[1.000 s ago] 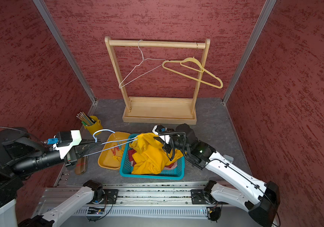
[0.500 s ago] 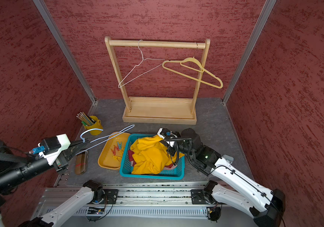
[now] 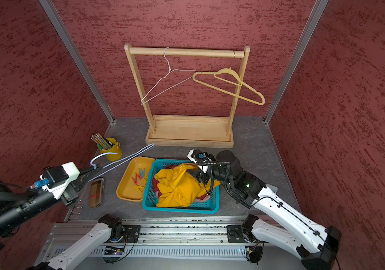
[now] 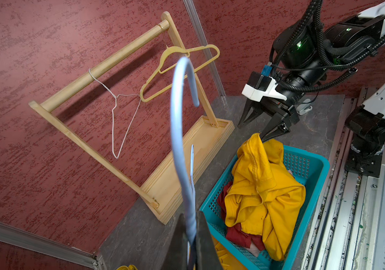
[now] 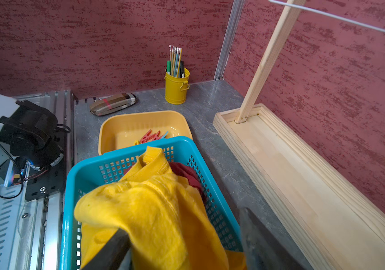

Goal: Remove the clothespins securing t-shirts to the hanger
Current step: Place the T-shirt in the basket, then place the hanger on the clothes rail.

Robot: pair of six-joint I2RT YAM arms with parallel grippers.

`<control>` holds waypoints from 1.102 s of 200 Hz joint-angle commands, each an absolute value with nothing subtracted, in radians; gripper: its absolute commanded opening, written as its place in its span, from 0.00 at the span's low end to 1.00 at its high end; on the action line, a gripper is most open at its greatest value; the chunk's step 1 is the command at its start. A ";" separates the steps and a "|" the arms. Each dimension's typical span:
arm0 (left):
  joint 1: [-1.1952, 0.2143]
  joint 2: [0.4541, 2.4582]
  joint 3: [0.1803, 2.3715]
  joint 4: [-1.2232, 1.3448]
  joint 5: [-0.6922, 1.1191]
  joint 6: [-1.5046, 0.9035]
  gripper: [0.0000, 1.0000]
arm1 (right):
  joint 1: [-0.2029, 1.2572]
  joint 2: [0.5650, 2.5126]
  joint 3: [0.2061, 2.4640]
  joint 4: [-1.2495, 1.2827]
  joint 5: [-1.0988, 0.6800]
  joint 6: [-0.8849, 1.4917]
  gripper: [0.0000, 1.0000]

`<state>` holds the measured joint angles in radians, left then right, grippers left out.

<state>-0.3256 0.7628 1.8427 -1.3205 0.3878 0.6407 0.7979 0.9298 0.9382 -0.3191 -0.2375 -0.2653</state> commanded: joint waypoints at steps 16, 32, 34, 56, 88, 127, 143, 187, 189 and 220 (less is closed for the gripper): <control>-0.327 0.752 1.791 -1.253 0.412 0.616 0.00 | 0.802 0.977 1.106 -0.487 -0.262 -0.251 0.68; -0.326 0.746 1.756 -1.215 0.420 0.606 0.00 | 0.802 1.009 1.177 -0.562 -0.267 -0.239 0.69; -0.326 0.744 1.751 -1.208 0.420 0.604 0.00 | 0.802 1.012 1.184 -0.571 -0.267 -0.239 0.69; -0.327 0.727 1.691 -1.147 0.415 0.593 0.00 | 0.802 1.041 1.260 -0.648 -0.257 -0.221 0.69; -0.326 0.733 1.608 -1.033 0.435 0.498 0.00 | 0.802 1.040 1.305 -0.633 -0.217 -0.182 0.69; -0.327 0.749 1.388 -0.738 0.499 0.218 0.02 | 0.802 1.049 1.315 -0.505 -0.194 -0.135 0.69; -0.328 0.777 1.319 -0.649 0.543 0.118 0.02 | 0.802 1.083 1.340 -0.494 -0.187 -0.127 0.68; -0.343 0.850 1.211 -0.454 0.695 -0.081 0.00 | 0.808 1.144 1.365 -0.468 -0.256 -0.147 0.67; -0.347 0.856 1.208 -0.443 0.699 -0.089 0.00 | 0.809 1.146 1.365 -0.467 -0.260 -0.150 0.67; -0.415 0.938 1.201 -0.403 0.714 -0.141 0.00 | 0.826 1.196 1.379 -0.461 -0.308 -0.199 0.67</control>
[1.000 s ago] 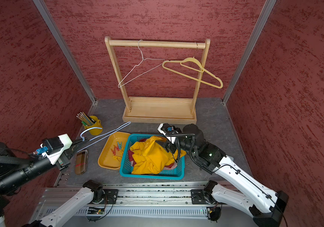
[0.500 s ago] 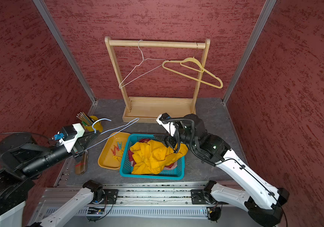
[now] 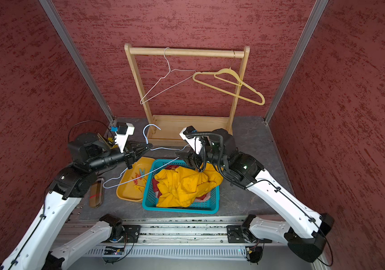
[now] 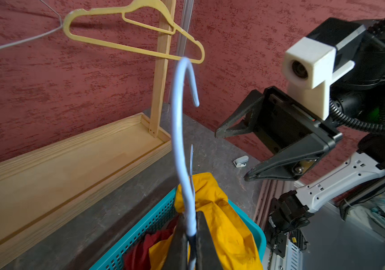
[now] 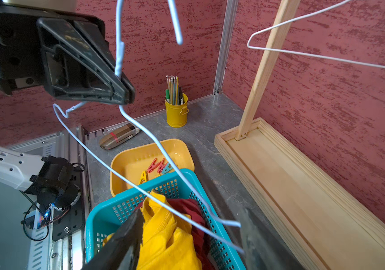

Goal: Remove the clothespins securing t-shirts to the hanger
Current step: Place the hanger on the clothes rail.

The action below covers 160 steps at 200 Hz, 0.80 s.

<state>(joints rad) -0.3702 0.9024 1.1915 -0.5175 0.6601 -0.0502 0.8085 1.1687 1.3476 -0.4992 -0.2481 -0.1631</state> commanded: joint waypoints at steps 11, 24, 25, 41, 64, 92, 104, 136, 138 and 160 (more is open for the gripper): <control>-0.443 0.957 1.206 -0.389 0.701 -0.155 0.00 | 0.832 1.204 1.379 -0.445 -0.314 -0.219 0.68; -0.467 0.975 1.201 -0.350 0.699 -0.188 0.00 | 0.837 1.209 1.376 -0.429 -0.311 -0.245 0.68; -0.468 0.976 1.200 -0.347 0.699 -0.192 0.00 | 0.837 1.209 1.377 -0.428 -0.311 -0.246 0.68; -0.484 0.997 1.200 -0.312 0.713 -0.218 0.00 | 0.844 1.221 1.386 -0.426 -0.293 -0.287 0.68; -0.501 1.015 1.206 -0.295 0.720 -0.221 0.00 | 0.856 1.247 1.407 -0.454 -0.258 -0.377 0.51; -0.503 1.015 1.197 -0.295 0.780 -0.207 0.00 | 0.866 1.264 1.405 -0.456 -0.188 -0.461 0.23; -0.502 1.005 1.191 -0.310 0.799 -0.184 0.04 | 0.868 1.257 1.396 -0.448 -0.188 -0.483 0.10; -0.494 0.966 1.164 -0.373 0.855 0.013 0.32 | 0.868 1.209 1.349 -0.442 -0.296 -0.505 0.00; -0.493 0.962 1.162 -0.376 0.858 0.025 0.34 | 0.868 1.207 1.347 -0.443 -0.304 -0.502 0.00; -0.461 0.919 1.149 -0.412 0.912 0.138 0.55 | 0.868 1.188 1.339 -0.480 -0.362 -0.479 0.00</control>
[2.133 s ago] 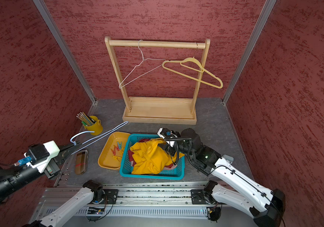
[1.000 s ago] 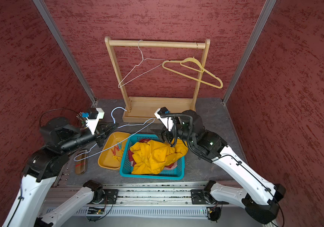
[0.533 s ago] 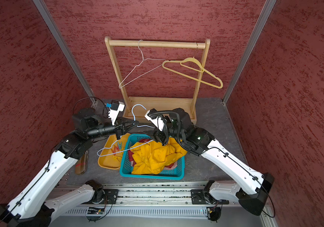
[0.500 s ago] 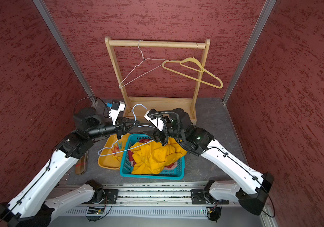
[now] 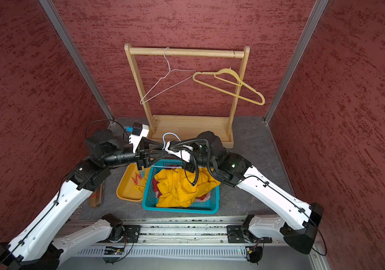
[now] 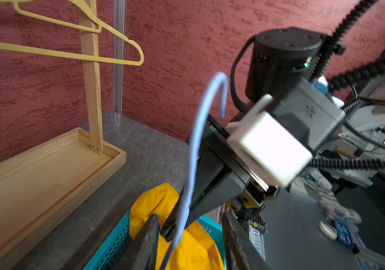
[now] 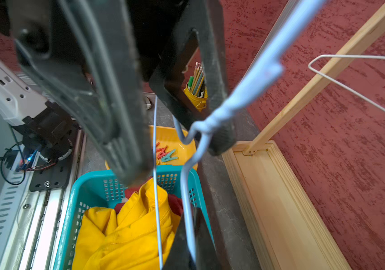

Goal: Remove the clothespins securing t-shirts to the hanger
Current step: Place the hanger on the clothes rail.

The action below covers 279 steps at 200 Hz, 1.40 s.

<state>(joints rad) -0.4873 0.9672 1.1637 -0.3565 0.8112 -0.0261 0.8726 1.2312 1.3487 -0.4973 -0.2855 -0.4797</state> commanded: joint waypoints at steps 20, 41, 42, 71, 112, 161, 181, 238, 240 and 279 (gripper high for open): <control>-0.386 0.888 1.158 -0.464 0.983 0.198 0.64 | 0.868 1.161 1.330 -0.528 -0.363 -0.474 0.00; -0.262 0.862 1.163 -0.521 1.070 0.240 0.64 | 0.867 1.140 1.335 -0.596 -0.360 -0.462 0.00; -0.258 0.861 1.163 -0.524 1.076 0.243 0.64 | 0.868 1.139 1.336 -0.600 -0.360 -0.462 0.00; -0.163 0.836 1.174 -0.719 1.064 0.417 0.63 | 0.868 1.131 1.361 -0.679 -0.340 -0.446 0.00; -0.165 0.848 1.211 -0.932 0.983 0.597 0.60 | 0.867 1.106 1.348 -0.707 -0.311 -0.444 0.00; -0.182 0.904 1.222 -0.955 1.059 0.659 0.56 | 0.867 1.128 1.363 -0.718 -0.348 -0.445 0.00; -0.184 0.934 1.217 -0.960 1.040 0.681 0.52 | 0.867 1.132 1.362 -0.707 -0.371 -0.441 0.00; -0.186 0.994 1.186 -0.975 1.029 0.742 0.46 | 0.867 1.123 1.362 -0.684 -0.399 -0.438 0.00; -0.186 0.995 1.185 -0.974 1.028 0.742 0.47 | 0.867 1.123 1.362 -0.684 -0.398 -0.437 0.00; -0.185 0.994 1.154 -0.965 1.035 0.736 0.47 | 0.867 1.109 1.338 -0.655 -0.347 -0.435 0.00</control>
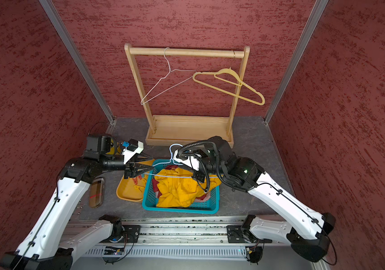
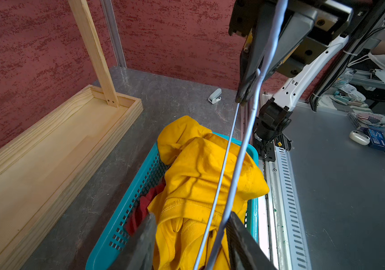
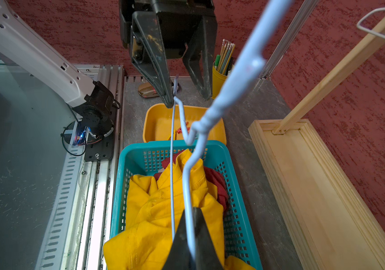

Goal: Remove the clothespins securing t-shirts to the hanger
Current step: Place the hanger on the clothes rail.

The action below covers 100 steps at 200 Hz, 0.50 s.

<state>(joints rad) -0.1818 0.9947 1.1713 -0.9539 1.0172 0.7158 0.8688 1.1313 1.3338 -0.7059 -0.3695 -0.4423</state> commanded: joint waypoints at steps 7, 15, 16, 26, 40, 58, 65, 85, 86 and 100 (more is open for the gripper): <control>-0.186 0.998 1.153 -0.969 1.043 0.736 0.46 | 0.867 1.105 1.332 -0.650 -0.338 -0.436 0.00; -0.186 1.002 1.151 -0.972 1.049 0.734 0.42 | 0.867 1.103 1.329 -0.644 -0.335 -0.437 0.00; -0.187 1.002 1.151 -0.972 1.050 0.733 0.41 | 0.867 1.102 1.328 -0.642 -0.335 -0.437 0.00; -0.186 1.006 1.153 -0.976 1.054 0.725 0.34 | 0.867 1.100 1.324 -0.634 -0.330 -0.437 0.00; -0.184 1.008 1.158 -0.984 1.056 0.722 0.22 | 0.867 1.098 1.322 -0.623 -0.319 -0.437 0.00; -0.180 0.984 1.157 -0.972 1.055 0.727 0.09 | 0.867 1.084 1.309 -0.590 -0.273 -0.428 0.00; -0.176 0.964 1.146 -0.954 1.059 0.726 0.00 | 0.866 1.072 1.296 -0.568 -0.247 -0.421 0.00; -0.160 0.900 1.107 -0.878 1.072 0.680 0.00 | 0.867 1.029 1.242 -0.483 -0.178 -0.412 0.12; -0.159 0.897 1.104 -0.876 1.071 0.676 0.00 | 0.867 1.027 1.239 -0.479 -0.173 -0.412 0.14; -0.150 0.864 1.090 -0.840 1.062 0.634 0.00 | 0.866 1.004 1.209 -0.423 -0.135 -0.406 0.35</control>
<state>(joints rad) -0.1738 0.9134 1.1149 -0.9276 1.0653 0.7132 0.8639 1.0687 1.2449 -0.5541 -0.2291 -0.4240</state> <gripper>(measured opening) 0.033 0.188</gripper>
